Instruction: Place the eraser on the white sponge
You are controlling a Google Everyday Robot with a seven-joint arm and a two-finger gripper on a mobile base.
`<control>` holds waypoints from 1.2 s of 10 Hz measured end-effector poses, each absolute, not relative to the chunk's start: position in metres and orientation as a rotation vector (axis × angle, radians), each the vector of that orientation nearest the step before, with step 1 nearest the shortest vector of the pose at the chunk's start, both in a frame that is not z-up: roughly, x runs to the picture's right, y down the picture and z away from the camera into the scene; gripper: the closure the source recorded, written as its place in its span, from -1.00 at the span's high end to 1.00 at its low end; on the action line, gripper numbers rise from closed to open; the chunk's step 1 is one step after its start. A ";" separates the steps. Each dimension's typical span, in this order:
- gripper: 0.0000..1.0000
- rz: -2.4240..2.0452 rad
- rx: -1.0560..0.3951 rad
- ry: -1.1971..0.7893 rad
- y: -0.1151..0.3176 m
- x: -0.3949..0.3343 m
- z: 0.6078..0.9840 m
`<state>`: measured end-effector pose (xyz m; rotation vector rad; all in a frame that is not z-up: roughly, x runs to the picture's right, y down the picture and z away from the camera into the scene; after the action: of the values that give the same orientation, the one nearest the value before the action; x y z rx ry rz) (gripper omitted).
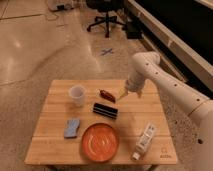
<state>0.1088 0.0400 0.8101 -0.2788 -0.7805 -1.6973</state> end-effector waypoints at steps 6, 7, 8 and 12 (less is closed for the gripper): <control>0.60 -1.878 -0.216 -0.833 0.068 0.048 0.828; 0.60 -1.889 -0.218 -0.856 0.079 0.040 0.830; 0.60 -1.900 -0.218 -0.873 0.087 0.034 0.832; 0.60 -1.964 -0.217 -0.910 0.109 0.004 0.855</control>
<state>0.0039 0.1087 0.8554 -0.2174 -0.9100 -1.9639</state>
